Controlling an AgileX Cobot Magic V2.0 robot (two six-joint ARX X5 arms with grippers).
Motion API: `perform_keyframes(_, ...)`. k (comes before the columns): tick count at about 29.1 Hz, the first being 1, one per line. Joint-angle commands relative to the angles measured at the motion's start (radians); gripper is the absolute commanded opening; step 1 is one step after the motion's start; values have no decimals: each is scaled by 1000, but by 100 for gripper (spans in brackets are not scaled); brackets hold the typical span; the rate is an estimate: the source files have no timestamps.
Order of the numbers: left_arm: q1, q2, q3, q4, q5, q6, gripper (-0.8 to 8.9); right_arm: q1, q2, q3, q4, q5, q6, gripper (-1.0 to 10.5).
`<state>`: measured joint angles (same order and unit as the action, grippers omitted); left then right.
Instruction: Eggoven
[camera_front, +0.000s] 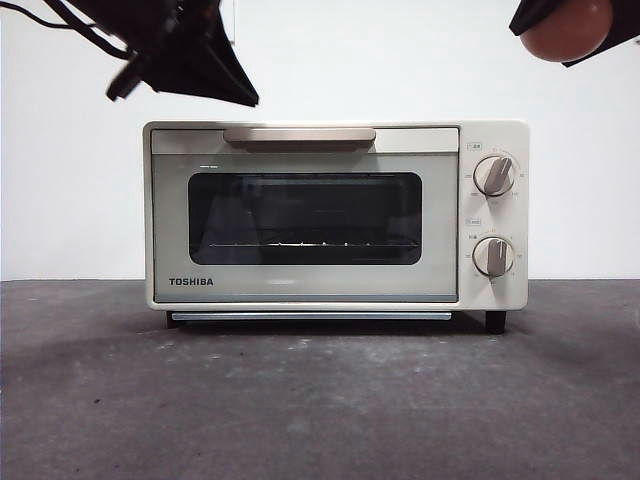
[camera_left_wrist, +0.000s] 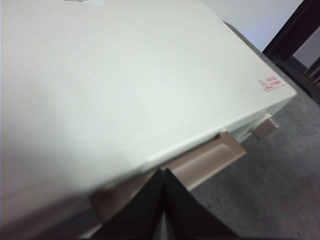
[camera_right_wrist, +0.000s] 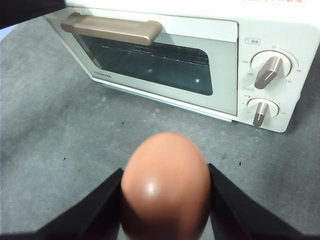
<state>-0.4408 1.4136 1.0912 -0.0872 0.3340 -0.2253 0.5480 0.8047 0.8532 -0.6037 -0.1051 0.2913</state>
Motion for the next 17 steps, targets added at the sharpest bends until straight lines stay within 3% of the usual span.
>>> perform_keyframes(1, -6, 45, 32, 13, -19, 29, 7, 6, 3, 13, 4, 2, -15, 3)
perform_keyframes(17, -56, 93, 33, -26, -45, 62, 7, 6, 3, 13, 4, 5, -31, 3)
